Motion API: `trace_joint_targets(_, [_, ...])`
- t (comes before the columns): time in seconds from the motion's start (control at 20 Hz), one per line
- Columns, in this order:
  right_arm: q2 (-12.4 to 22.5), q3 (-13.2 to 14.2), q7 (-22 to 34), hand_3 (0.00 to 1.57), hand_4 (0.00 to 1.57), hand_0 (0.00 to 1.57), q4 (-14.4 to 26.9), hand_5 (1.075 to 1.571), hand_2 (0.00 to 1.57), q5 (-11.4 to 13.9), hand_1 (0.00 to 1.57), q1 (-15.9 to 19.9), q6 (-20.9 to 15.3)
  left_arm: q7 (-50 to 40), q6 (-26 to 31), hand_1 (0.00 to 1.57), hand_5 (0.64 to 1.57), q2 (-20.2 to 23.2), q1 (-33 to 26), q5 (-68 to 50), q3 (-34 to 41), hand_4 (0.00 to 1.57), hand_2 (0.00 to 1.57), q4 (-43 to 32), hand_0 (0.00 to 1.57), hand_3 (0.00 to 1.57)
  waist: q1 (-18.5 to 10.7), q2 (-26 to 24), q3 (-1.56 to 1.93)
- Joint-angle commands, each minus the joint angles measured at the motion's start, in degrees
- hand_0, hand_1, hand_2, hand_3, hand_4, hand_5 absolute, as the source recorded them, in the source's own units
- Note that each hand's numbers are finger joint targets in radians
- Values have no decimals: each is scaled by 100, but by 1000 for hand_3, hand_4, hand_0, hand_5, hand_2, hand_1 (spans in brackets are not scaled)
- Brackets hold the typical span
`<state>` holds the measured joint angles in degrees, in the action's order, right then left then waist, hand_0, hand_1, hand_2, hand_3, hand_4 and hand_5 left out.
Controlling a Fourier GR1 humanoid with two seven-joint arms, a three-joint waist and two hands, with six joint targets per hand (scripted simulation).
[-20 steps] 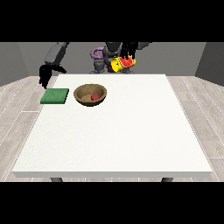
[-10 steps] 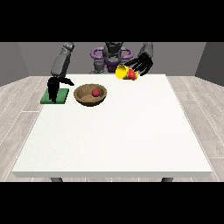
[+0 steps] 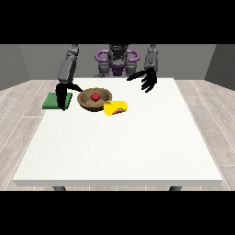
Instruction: Pick the cup and pour the ball into the bowl, then pick the bowl and place it on the pad
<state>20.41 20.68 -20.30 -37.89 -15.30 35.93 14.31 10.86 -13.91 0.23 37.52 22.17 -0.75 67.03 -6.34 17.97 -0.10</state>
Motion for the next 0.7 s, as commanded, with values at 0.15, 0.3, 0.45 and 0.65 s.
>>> trace_joint_targets(0.15, [-357,-373,142,0,0,0,64,1544,0,228,0,-138,-214,438,407,0,1531,195,-209,-566,377,0,0,-391,0,0,307,-446,10])
trace_joint_targets(0.3, [-207,-73,-502,0,93,0,663,1540,0,97,0,-96,-33,-106,115,0,1537,-20,-157,-348,-103,0,0,275,0,0,-52,-102,17])
trace_joint_targets(0.45, [-372,-180,-286,0,251,0,775,1550,0,125,0,126,-147,-238,222,0,1549,-19,-66,-339,-55,0,0,233,0,0,-18,-237,15])
trace_joint_targets(0.65, [-270,53,-819,0,199,0,1027,1539,0,13,0,-27,-58,-211,474,0,1555,172,-3,-410,-86,0,0,745,0,0,-396,202,18])
